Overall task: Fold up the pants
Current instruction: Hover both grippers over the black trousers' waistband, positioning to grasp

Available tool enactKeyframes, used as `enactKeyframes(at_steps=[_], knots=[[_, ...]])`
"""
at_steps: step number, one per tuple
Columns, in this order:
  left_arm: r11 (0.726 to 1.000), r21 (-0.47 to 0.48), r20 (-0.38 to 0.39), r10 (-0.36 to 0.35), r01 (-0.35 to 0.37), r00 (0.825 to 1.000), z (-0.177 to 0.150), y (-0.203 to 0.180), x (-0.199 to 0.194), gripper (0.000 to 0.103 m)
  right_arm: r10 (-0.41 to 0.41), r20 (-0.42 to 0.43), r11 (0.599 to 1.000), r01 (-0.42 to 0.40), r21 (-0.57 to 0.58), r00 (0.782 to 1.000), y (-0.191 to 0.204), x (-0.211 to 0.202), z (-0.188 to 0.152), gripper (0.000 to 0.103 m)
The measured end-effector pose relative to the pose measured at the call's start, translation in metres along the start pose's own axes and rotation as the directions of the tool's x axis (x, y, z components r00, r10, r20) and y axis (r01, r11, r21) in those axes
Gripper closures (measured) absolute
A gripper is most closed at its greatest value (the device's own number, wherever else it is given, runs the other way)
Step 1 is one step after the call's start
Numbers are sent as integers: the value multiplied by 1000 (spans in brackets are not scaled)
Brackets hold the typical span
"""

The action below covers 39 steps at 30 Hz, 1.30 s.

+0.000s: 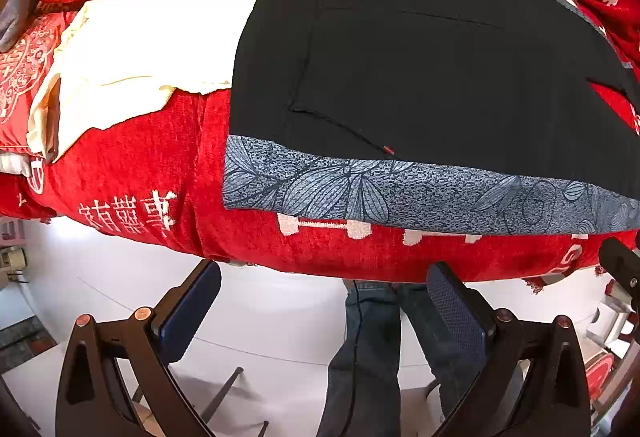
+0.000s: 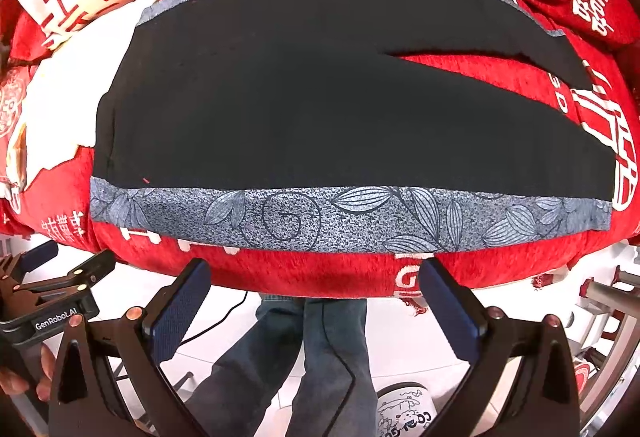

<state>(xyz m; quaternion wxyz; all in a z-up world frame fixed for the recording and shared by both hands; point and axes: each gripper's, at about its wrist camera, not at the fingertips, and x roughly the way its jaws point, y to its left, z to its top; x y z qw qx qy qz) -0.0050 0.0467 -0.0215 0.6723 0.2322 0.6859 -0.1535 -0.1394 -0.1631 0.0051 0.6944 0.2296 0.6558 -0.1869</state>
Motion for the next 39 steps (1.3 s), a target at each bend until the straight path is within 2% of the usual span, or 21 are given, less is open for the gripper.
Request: enactKeyframes(at_steps=[39], knots=[[1000,18,-16,1,-1,1000,1,-7,9,0,18,-9,998,-17,52,1000,-15,10,-2,0]])
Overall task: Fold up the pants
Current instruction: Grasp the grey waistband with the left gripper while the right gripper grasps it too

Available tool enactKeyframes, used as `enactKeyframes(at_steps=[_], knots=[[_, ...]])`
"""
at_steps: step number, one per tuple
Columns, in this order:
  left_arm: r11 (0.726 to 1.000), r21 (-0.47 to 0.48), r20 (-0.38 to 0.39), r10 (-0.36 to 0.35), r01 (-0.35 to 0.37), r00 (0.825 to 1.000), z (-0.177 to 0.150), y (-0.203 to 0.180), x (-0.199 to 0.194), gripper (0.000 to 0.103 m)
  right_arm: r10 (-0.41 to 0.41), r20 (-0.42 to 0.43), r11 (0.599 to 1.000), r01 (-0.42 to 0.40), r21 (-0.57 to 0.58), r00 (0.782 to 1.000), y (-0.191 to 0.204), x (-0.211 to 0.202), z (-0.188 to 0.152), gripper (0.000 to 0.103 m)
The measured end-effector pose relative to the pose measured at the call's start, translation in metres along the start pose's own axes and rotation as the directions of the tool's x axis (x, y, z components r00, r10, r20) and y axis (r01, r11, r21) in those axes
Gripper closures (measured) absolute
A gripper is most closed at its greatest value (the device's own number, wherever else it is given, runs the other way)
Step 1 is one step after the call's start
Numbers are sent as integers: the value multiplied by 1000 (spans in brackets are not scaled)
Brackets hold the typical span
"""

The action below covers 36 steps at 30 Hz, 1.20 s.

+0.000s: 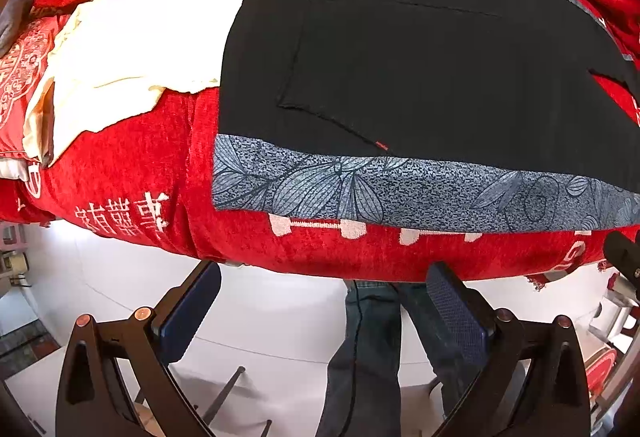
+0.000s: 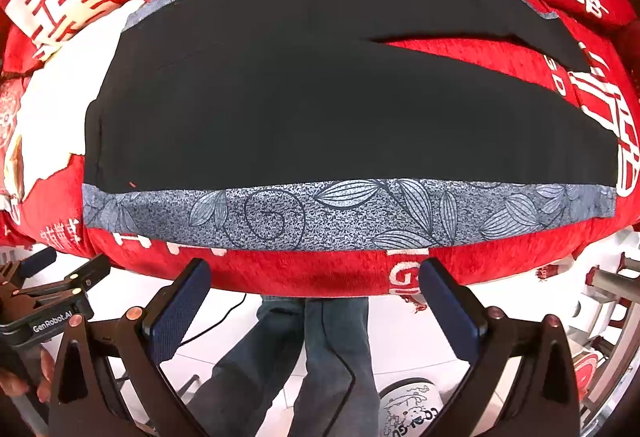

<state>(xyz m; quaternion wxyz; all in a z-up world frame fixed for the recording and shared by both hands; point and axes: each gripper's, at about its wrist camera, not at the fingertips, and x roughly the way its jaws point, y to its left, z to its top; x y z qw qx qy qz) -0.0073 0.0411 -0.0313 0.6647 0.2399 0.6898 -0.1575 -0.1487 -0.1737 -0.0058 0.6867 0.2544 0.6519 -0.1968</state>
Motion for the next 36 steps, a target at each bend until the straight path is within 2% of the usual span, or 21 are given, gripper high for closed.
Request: enactKeyframes(at_steps=[8,10,11,13,14,15,17,20,22,23,24,26,27,29,32,34,36], knots=[[1000,-8,-8,-19,19,1000,1,1,5,0,0,-4,1000,0,8,1000,-4,4,-1,0],[997,-26,-1,-70,70,998,2,4,6,0,19,-4,1000,-19,16,1000,-6,6,-1,0],[991,-45,15,-128,129,992,2,7,7,0,50,-2,998,-49,28,999,-8,7,-1,0],[971,-81,41,-221,224,974,2,15,8,0,169,13,983,-169,74,986,-15,10,-2,0],[959,-95,51,-262,266,964,2,19,10,0,259,21,959,-260,114,966,-22,14,-2,0],[951,-101,61,-286,291,956,2,22,11,0,318,25,937,-318,143,948,-26,17,-2,0],[934,-100,97,-335,344,937,2,27,11,0,438,32,877,-435,204,898,-36,29,-4,0],[892,-90,146,-428,443,892,2,35,15,0,533,39,813,-525,251,845,-45,46,-9,1],[860,-91,141,-489,503,861,3,40,25,0,598,34,765,-582,276,801,-48,60,-13,7],[844,-95,135,-515,528,847,4,42,30,0,625,27,743,-605,288,780,-49,67,-15,19],[820,-103,130,-550,563,825,3,45,36,0,653,17,718,-627,303,757,-50,76,-18,31],[785,-120,122,-596,608,794,2,48,48,0,711,7,661,-672,334,703,-48,96,-26,32],[772,-131,115,-611,622,783,0,49,55,0,727,6,645,-685,339,687,-48,103,-28,32],[760,-145,113,-624,634,773,0,50,65,0,754,16,613,-712,344,657,-45,118,-31,32],[743,-154,114,-641,651,759,-2,49,75,0,773,56,579,-739,345,632,-45,131,-29,32],[730,-163,117,-654,664,748,-6,53,81,0,798,90,533,-768,355,596,-44,137,-26,32],[724,-183,121,-654,665,746,-9,58,87,0,816,112,500,-790,355,567,-41,140,-25,32]])
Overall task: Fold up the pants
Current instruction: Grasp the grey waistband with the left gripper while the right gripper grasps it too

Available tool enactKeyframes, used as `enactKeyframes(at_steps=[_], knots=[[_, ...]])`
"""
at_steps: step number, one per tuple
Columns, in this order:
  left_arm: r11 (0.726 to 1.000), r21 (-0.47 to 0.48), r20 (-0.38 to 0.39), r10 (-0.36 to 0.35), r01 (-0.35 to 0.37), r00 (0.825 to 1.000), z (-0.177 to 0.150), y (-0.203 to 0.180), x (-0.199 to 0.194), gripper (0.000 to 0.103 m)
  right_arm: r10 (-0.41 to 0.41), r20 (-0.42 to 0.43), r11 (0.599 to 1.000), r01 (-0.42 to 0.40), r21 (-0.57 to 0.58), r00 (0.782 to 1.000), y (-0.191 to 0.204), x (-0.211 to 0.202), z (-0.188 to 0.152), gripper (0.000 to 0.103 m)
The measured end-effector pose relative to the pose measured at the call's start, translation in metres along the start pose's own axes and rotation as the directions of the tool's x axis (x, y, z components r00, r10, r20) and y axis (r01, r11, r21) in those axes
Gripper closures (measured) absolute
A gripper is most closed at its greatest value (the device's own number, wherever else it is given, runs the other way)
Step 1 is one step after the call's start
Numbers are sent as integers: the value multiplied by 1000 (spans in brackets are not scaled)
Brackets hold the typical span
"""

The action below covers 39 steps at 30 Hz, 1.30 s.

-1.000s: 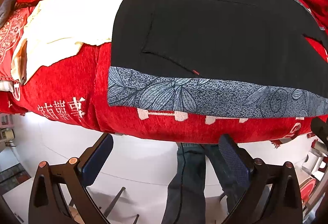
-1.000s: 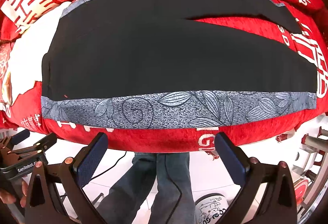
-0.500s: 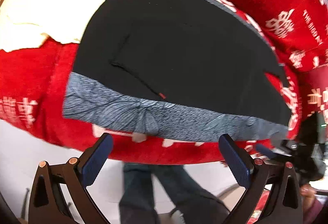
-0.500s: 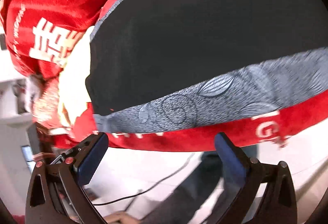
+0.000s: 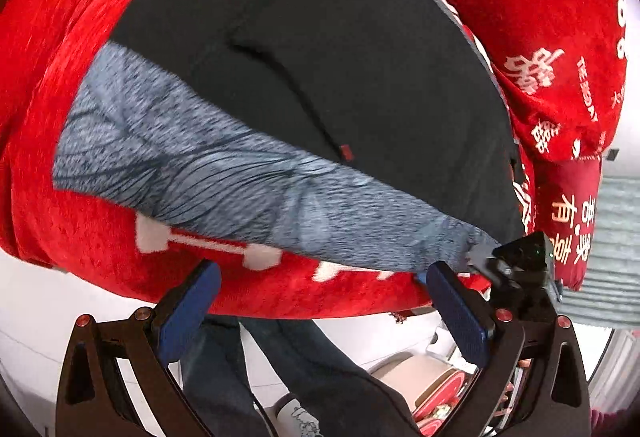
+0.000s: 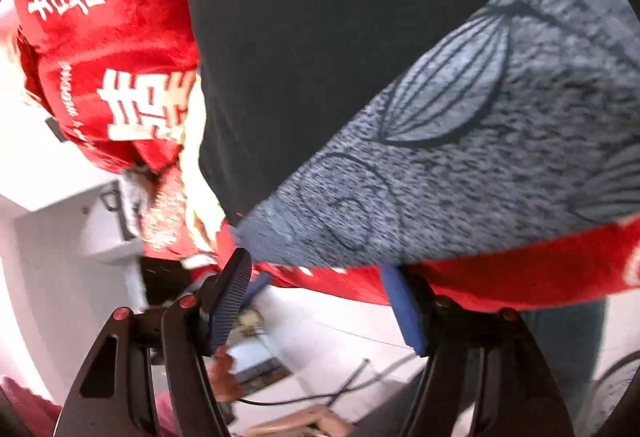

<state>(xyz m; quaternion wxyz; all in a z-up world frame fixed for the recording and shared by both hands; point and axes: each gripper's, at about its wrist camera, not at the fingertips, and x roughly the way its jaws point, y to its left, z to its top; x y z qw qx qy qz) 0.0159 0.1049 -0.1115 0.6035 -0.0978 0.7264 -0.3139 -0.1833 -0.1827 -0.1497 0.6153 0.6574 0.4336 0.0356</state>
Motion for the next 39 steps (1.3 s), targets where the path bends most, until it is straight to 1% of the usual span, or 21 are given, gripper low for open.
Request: enactKeyframes(at_steps=[3,5,8,10,12,13,15,18,20,21,22,23,24,25,26,28,30,32,34,36,39], knots=[[998,-56,9,-21,22,1000,0,12,4,0,63,16,998,-63,9,998,7,-1,2,32],[990,-123,34,-68,71,997,3,20,4,0,132,29,991,-132,-9,991,24,-5,4,32],[976,-185,68,-103,114,992,11,16,3,0,173,20,984,-172,-53,985,47,-12,10,32],[973,-189,99,-118,135,988,16,11,0,0,161,6,984,-160,-76,987,51,-14,11,32],[973,-184,128,-116,139,985,21,8,-4,0,121,-13,989,-121,-90,993,49,-13,12,32],[974,-187,129,-107,131,986,23,7,-4,1,95,-14,991,-96,-89,995,46,-12,12,32],[972,-197,128,-103,128,986,27,9,-5,3,74,-2,995,-74,-74,997,34,-16,11,32],[973,-206,122,-77,101,990,26,11,-7,16,56,50,998,-55,-25,997,16,-29,11,32],[978,-198,108,-40,61,993,27,17,-12,36,64,89,998,-65,16,994,1,-42,11,32],[980,-194,99,-18,37,995,26,19,-14,41,68,107,996,-73,44,992,-8,-47,12,32],[982,-189,89,5,12,996,27,21,-15,50,75,120,994,-84,74,990,-17,-52,13,32],[983,-183,82,17,-2,996,26,21,-16,54,90,134,988,-105,112,987,-26,-56,13,38],[985,-173,76,27,-13,997,26,21,-16,55,106,148,978,-130,164,983,-36,-59,14,55],[986,-161,71,41,-29,997,25,22,-18,58,106,162,969,-138,206,981,-43,-61,14,67],[987,-154,67,52,-41,996,26,21,-18,59,92,178,961,-134,241,980,-49,-64,14,95],[987,-150,63,70,-60,996,27,13,-20,65,77,193,960,-125,250,978,-47,-69,15,96],[986,-156,74,71,-58,995,30,2,-27,65,54,178,980,-86,178,982,-23,-77,20,96],[987,-155,94,59,-44,994,34,-12,-39,65,60,163,988,-82,132,985,1,-87,29,96],[989,-147,116,53,-36,992,41,-28,-52,65,57,137,995,-67,71,989,30,-99,44,96],[990,-138,150,45,-24,988,52,-44,-65,65,47,107,999,-45,-22,993,66,-109,67,96],[992,-126,211,48,-21,976,82,-73,-80,65,39,82,994,-30,-106,996,105,-117,103,96]])
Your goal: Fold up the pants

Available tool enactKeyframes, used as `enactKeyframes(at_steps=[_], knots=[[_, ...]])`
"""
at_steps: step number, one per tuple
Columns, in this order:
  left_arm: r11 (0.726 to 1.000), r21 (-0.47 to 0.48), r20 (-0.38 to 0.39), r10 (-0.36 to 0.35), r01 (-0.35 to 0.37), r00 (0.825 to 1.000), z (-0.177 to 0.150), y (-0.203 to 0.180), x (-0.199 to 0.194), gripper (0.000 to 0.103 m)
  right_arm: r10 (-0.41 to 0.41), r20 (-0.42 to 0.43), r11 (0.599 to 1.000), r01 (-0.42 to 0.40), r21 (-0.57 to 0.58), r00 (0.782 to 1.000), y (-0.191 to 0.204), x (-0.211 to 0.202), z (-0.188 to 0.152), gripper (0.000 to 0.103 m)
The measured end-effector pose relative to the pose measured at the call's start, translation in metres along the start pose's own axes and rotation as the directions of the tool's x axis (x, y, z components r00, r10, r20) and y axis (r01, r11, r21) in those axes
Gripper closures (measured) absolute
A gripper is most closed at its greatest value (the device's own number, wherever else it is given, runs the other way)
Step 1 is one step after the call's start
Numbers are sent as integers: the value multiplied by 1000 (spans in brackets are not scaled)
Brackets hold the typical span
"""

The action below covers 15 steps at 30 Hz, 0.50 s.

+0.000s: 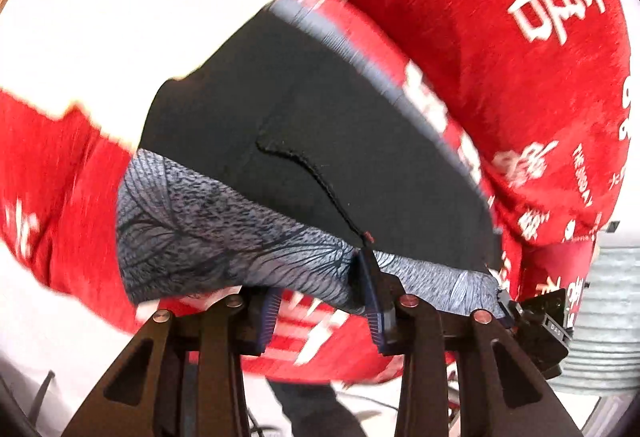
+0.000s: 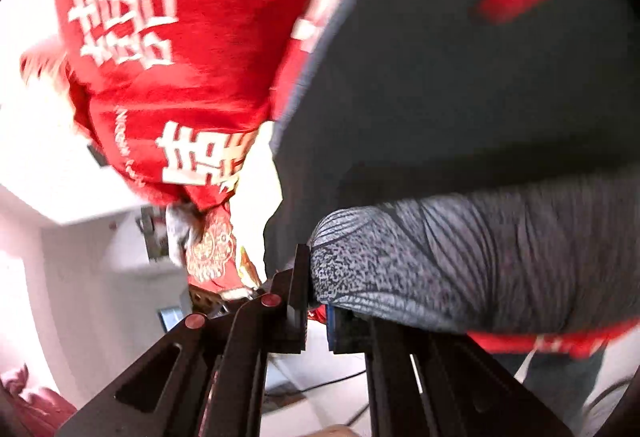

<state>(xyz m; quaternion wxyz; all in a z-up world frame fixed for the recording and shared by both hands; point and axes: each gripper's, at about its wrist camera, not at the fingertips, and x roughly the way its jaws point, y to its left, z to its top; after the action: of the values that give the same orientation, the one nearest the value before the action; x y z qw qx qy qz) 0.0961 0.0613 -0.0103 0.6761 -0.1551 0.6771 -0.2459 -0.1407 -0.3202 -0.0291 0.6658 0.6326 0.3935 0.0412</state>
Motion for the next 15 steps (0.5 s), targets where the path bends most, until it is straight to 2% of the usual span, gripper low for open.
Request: enactKeyframes(at_steps=[3,7,11,15], knots=[[1000,15,63,-6,5,998,37,-28,-2,65,-17,-36,997,14,-74,999,31,9,46,96],[996,66,114,50,-58,992,87,-56,25,65,-87,-101,985,71,-158,991,54,40,109,96],[992,60,135,102,-111,986,128,-59,63,65,-156,-143,975,130,-179,977,44,80,169,96],[979,69,157,179,-192,971,152,-61,97,65,-222,-162,971,202,-130,961,15,115,206,91]])
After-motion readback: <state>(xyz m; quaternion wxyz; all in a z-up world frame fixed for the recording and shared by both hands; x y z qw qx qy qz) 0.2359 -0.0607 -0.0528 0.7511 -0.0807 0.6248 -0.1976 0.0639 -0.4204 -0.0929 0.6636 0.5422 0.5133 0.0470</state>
